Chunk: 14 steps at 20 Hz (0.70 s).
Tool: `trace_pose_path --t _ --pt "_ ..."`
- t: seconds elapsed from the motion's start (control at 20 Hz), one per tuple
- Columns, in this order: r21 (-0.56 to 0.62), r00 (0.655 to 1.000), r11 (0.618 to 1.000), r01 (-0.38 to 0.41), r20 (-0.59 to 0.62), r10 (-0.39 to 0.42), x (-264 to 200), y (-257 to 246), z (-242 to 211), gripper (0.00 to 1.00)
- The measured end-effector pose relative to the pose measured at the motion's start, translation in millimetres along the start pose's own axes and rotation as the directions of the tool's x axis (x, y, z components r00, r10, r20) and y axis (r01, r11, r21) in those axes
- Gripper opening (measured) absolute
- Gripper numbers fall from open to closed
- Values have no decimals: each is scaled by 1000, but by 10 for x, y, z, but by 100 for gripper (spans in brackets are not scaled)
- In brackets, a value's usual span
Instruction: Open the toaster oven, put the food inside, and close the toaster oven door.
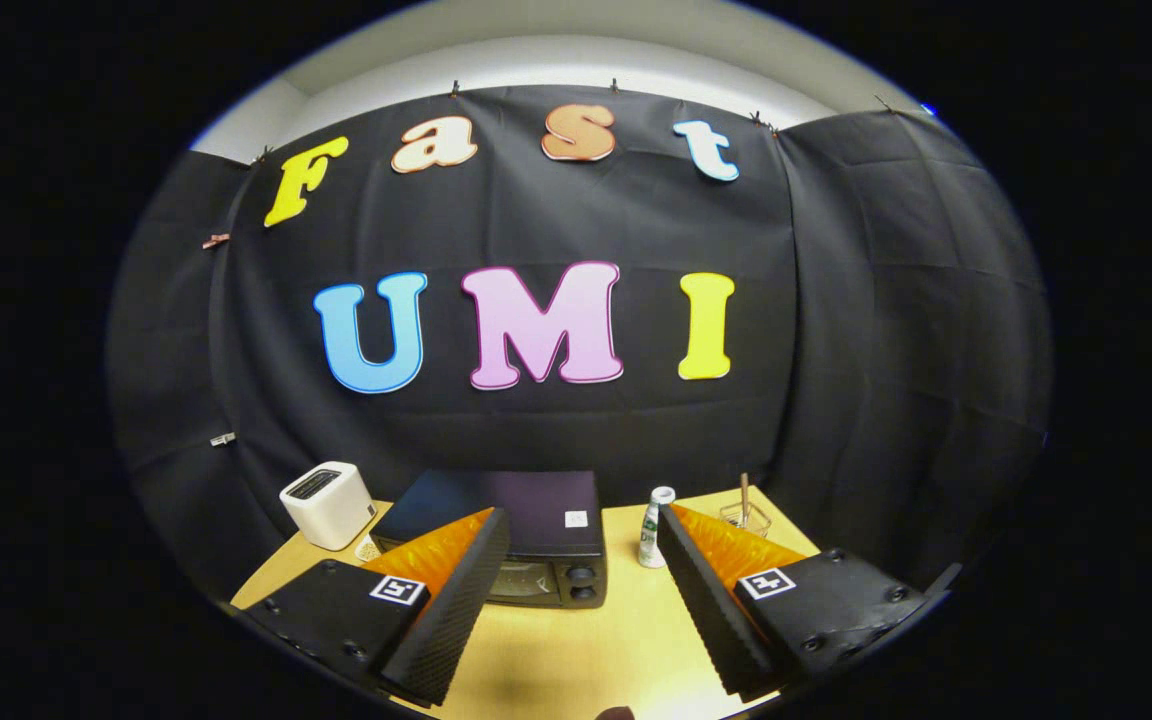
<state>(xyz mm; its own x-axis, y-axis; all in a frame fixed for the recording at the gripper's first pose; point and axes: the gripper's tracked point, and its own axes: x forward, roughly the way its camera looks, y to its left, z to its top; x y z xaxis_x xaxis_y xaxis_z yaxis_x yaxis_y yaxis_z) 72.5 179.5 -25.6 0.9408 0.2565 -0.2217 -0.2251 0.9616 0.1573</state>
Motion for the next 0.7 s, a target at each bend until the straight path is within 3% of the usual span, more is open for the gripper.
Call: trace_pose_path --t 0.3,0.7 --pt "-17 993 1000 15 120 -13 -356 -555 379 97" --pt "-25 990 999 33 139 -29 -548 -780 278 97"
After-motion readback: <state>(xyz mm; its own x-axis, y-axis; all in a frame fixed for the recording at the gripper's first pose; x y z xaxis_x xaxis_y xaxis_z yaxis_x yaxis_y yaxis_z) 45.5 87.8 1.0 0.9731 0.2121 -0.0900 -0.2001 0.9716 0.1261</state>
